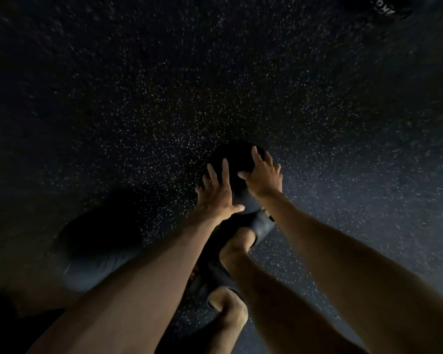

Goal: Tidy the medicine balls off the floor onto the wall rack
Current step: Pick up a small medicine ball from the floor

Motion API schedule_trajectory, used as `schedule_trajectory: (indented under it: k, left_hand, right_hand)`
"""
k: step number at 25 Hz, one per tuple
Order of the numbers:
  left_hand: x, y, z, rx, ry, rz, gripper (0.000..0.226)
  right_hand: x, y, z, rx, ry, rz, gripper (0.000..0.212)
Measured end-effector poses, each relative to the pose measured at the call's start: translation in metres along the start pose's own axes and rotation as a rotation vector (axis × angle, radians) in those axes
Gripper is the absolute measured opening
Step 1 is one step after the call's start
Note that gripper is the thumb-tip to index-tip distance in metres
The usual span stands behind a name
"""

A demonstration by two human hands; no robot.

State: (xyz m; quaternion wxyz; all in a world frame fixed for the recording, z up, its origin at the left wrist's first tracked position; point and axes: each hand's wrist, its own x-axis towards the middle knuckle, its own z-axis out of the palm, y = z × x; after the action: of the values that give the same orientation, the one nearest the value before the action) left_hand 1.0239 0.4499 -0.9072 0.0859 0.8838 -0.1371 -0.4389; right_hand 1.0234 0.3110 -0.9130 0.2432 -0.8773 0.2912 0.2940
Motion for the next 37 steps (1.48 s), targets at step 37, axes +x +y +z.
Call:
schedule_trajectory:
  k: [37]
  left_hand:
    - [0.182, 0.04, -0.194, -0.278, 0.263, -0.37, 0.098]
  right_hand:
    - [0.122, -0.013, -0.076, 0.092, -0.004, -0.202, 0.095]
